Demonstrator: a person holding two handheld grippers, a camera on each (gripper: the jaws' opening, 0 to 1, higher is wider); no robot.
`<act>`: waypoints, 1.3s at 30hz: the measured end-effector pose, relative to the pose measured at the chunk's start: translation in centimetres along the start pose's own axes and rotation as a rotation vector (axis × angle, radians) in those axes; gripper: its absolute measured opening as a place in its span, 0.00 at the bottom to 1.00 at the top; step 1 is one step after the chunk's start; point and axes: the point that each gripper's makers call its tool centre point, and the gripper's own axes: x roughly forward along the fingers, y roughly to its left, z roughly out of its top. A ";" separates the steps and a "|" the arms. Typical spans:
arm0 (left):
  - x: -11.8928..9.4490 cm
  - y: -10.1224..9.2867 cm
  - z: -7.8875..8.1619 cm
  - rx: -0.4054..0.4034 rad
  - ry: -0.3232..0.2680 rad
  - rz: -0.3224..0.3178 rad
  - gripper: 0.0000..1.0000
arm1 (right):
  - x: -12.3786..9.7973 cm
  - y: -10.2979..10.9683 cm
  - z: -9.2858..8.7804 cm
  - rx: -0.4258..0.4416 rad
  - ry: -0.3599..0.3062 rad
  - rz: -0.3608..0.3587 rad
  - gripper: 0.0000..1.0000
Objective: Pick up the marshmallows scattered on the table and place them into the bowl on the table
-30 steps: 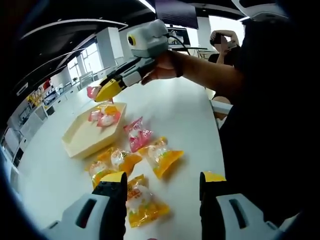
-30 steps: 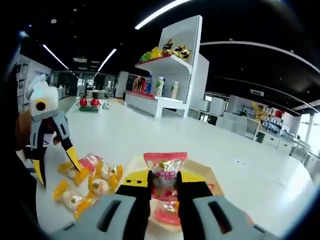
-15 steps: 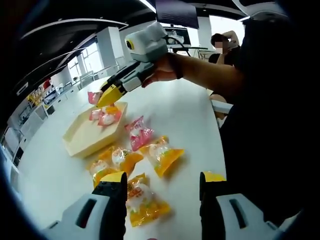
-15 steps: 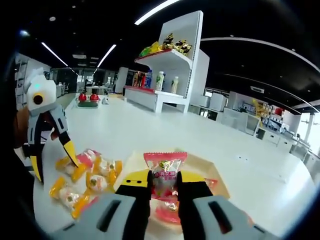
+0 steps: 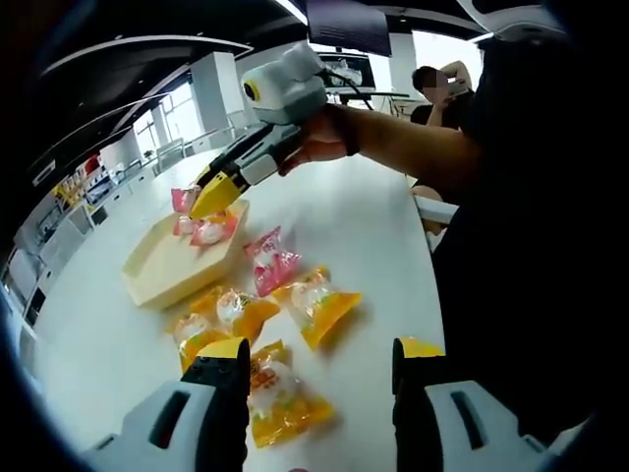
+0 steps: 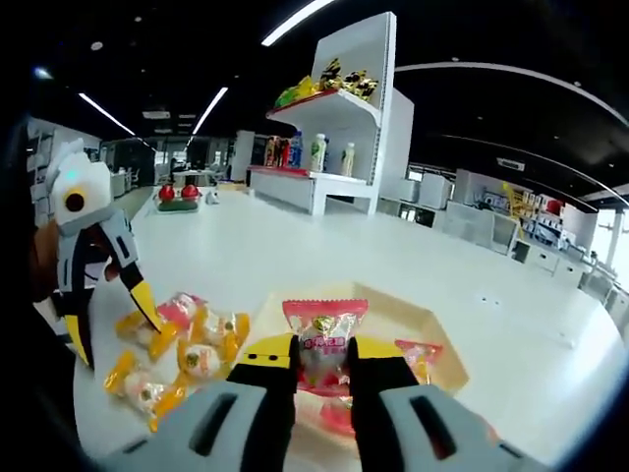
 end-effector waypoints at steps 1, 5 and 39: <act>0.0 0.0 0.0 0.000 -0.002 -0.001 0.58 | 0.0 0.1 -0.1 -0.004 0.003 0.001 0.22; 0.0 0.0 -0.1 -0.004 -0.003 0.001 0.58 | 0.3 0.3 -0.7 0.028 0.021 0.024 0.40; -0.1 0.4 0.0 -0.028 -0.005 0.010 0.58 | -1.1 0.9 0.3 0.041 -0.037 0.090 0.43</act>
